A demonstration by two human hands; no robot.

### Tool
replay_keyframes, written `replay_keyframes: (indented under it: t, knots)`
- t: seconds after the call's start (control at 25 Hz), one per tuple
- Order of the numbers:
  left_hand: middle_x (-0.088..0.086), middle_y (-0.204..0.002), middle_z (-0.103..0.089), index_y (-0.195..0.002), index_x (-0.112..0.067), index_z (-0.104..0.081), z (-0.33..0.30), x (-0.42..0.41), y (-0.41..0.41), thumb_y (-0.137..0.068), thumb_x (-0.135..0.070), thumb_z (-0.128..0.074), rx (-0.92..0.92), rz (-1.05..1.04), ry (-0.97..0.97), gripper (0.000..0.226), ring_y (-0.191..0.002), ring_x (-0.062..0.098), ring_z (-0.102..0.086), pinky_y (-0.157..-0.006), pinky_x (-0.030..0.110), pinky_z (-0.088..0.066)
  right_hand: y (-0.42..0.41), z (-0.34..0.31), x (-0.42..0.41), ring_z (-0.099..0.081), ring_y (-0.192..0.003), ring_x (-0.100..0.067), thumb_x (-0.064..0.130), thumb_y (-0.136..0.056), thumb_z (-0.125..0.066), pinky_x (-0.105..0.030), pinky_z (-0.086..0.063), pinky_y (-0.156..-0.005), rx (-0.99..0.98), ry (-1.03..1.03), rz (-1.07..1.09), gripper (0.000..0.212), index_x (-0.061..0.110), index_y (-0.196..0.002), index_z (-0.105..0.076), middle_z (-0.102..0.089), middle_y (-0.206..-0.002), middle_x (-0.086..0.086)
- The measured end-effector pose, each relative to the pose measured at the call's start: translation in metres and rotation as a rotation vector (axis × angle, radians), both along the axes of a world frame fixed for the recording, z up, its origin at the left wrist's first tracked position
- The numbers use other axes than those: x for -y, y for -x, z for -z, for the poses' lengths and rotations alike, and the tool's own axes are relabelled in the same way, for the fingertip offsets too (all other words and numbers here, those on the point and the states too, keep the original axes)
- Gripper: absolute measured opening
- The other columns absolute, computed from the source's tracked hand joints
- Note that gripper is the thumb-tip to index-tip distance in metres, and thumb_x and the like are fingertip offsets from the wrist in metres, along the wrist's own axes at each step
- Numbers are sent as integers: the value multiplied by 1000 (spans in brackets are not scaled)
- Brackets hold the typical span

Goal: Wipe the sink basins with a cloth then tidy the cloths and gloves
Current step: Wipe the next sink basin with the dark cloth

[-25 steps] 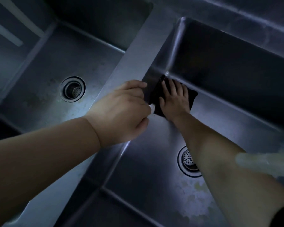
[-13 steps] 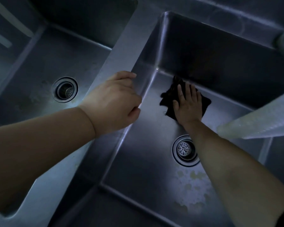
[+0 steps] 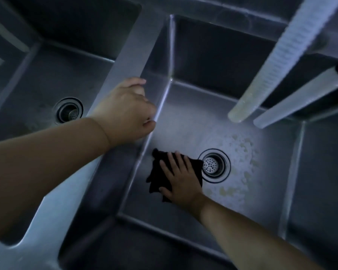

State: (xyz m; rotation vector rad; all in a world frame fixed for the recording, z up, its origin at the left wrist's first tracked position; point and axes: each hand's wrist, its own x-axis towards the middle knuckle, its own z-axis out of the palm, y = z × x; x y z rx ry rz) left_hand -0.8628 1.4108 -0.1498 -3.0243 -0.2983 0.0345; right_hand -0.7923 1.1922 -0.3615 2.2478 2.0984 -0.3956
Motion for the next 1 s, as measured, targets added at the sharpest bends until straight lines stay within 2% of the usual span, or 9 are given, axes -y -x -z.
replay_keyframes:
  t: [0.08,0.16,0.24,0.32,0.52,0.6,0.68,0.8,1.0]
  knots:
    - [11,-51,-58,-54,-9,-60,-4,9,-2,-60,-8,-67,-91,98,-72,10,-59,29,-56,-85,39,-49,7,-3,42,-19,-142,-39,61,-81,-46,-53,-12,-114,-38,19,-86,81,19,-148,-27,-25,-154,-16]
    - [12,-57,-61,-59,-9,-60,-2,20,-6,-56,-1,-67,-192,176,-115,11,-60,29,-58,-65,35,-48,0,-5,85,-21,-141,-38,60,-77,-50,-51,-14,-112,-41,31,-141,81,21,-146,-31,-28,-153,-14]
    - [6,-84,-66,-82,-16,-62,12,44,-6,-74,-11,-58,-332,90,-81,10,-84,28,-60,-74,34,-45,-19,-7,118,-25,-139,-37,60,-73,-53,-50,-17,-111,-2,52,-162,84,21,-145,-35,-32,-151,-12]
    - [2,-107,-61,-101,-21,-56,36,79,-2,-85,-18,-48,-484,-20,26,18,-104,26,-53,-85,33,-40,-43,-9,137,-25,-139,-37,61,-72,-52,-49,-17,-111,26,87,-106,85,20,-144,-35,-32,-151,-12]
    - [4,-123,-51,-121,-17,-48,101,132,-1,-86,-16,-54,-616,-182,243,36,-111,25,-48,-82,31,-33,-109,-7,125,-23,-140,-40,57,-82,-40,-49,-12,-114,97,77,286,79,13,-146,-30,-27,-152,-19]
    - [8,-135,-42,-131,-14,-39,121,140,-3,-84,-23,-58,-601,-228,270,52,-121,28,-42,-91,37,-34,-130,-4,105,-15,-143,-39,57,-84,-33,-48,-8,-116,125,76,458,79,13,-149,-23,-20,-155,-19]
    - [16,-150,-21,-143,-11,-21,138,146,-6,-81,-32,-65,-631,-234,274,79,-135,35,-24,-102,48,-30,-148,1,83,-9,-144,-37,58,-86,-28,-47,-5,-117,154,63,578,78,15,-150,-17,-15,-157,-18]
    - [24,-155,5,-149,-6,3,156,158,-11,-82,-30,-66,-703,-275,311,99,-141,46,-3,-110,60,-16,-164,9,49,-7,-144,-37,56,-88,-28,-49,-5,-117,160,25,695,75,17,-151,-16,-14,-157,-19]
    - [33,-151,13,-146,2,11,164,167,-18,-86,-17,-61,-748,-304,316,95,-138,55,3,-111,64,-12,-152,17,-14,-7,-142,-41,59,-90,-22,-53,0,-115,143,-29,697,75,16,-151,-14,-14,-155,-22]
